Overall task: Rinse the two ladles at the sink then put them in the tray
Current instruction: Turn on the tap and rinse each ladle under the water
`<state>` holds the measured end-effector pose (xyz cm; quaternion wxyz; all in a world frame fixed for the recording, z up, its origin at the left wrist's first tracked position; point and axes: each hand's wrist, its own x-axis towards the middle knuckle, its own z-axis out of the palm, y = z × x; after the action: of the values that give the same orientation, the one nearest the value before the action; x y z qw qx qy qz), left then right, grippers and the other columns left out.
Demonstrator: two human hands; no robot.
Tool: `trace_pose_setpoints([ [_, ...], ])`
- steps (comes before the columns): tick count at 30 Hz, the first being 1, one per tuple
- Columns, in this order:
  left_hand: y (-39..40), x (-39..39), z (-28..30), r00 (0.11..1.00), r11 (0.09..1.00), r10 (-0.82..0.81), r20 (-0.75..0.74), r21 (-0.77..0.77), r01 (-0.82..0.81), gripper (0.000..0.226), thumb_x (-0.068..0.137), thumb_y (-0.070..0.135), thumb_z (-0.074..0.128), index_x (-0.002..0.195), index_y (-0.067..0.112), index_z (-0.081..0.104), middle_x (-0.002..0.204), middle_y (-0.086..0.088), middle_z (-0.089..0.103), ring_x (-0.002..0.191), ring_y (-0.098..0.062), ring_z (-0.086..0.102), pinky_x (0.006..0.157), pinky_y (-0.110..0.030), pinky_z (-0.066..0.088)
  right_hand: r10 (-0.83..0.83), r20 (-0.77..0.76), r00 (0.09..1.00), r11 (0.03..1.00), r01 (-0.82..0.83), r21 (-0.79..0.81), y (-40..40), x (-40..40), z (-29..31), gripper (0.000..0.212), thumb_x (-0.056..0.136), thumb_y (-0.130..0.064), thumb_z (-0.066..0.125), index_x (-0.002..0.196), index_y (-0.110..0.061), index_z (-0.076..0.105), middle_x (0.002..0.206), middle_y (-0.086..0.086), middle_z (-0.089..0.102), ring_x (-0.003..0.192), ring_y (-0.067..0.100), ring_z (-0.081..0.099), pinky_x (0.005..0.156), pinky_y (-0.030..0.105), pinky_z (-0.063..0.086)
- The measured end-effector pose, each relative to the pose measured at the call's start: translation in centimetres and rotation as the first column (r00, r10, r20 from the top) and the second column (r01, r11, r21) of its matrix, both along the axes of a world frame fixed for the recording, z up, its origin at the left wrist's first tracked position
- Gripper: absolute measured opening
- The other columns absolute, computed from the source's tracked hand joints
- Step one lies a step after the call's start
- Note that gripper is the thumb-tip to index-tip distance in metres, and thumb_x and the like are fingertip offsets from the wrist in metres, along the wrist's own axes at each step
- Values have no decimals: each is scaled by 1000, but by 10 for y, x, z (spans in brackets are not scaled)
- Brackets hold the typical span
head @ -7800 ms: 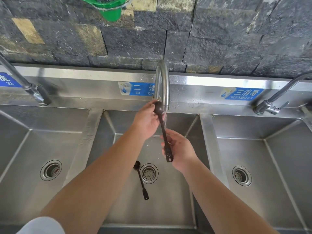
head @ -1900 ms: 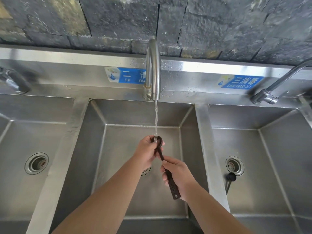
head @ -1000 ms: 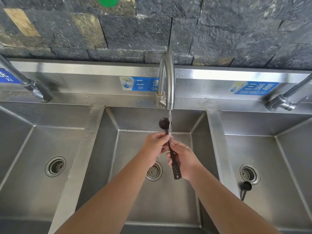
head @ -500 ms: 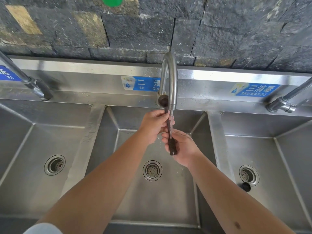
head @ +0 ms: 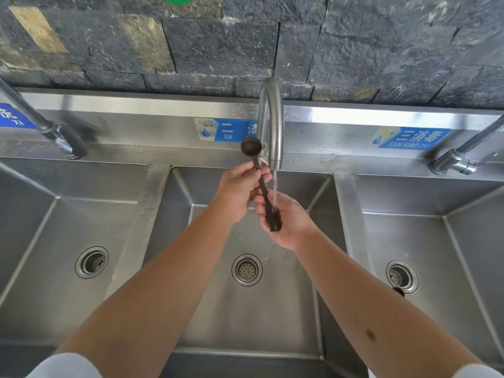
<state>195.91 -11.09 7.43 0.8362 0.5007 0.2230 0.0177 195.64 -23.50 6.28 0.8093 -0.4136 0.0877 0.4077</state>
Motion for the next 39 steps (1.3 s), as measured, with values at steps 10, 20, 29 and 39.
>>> trace_pose_setpoints([
  [10,-34,-68,-57,968,991,-129,-215,-64,118,35,92,0,56,126,9,52,94,-11,73,84,-22,73,65,-27,56,-114,-260,959,975,57,-216,-71,-88,-49,15,94,-13,55,101,-7,67,73,2,68,50,8,52,38,16,38],
  [20,-46,-84,-64,980,976,-119,-162,-201,85,47,91,-11,52,131,15,51,129,-23,55,91,-29,71,67,-30,58,18,156,988,662,105,-742,-78,-132,-44,10,84,-10,70,84,-20,72,61,-2,71,54,10,65,54,27,47],
  [29,-27,-49,-43,996,919,-14,-84,-394,-20,43,97,-4,42,135,17,44,112,-17,64,89,-27,74,66,-30,59,-253,17,967,902,242,-359,-54,-99,-25,28,88,13,51,87,-7,71,65,9,65,49,18,57,40,22,42],
  [39,-15,-31,-16,984,984,-164,-64,-75,160,20,95,-1,52,109,9,63,94,-7,75,73,-16,72,54,-23,54,-226,55,973,937,232,-262,-21,-26,-5,20,88,-5,53,92,-9,72,69,9,68,50,16,58,41,21,41],
])
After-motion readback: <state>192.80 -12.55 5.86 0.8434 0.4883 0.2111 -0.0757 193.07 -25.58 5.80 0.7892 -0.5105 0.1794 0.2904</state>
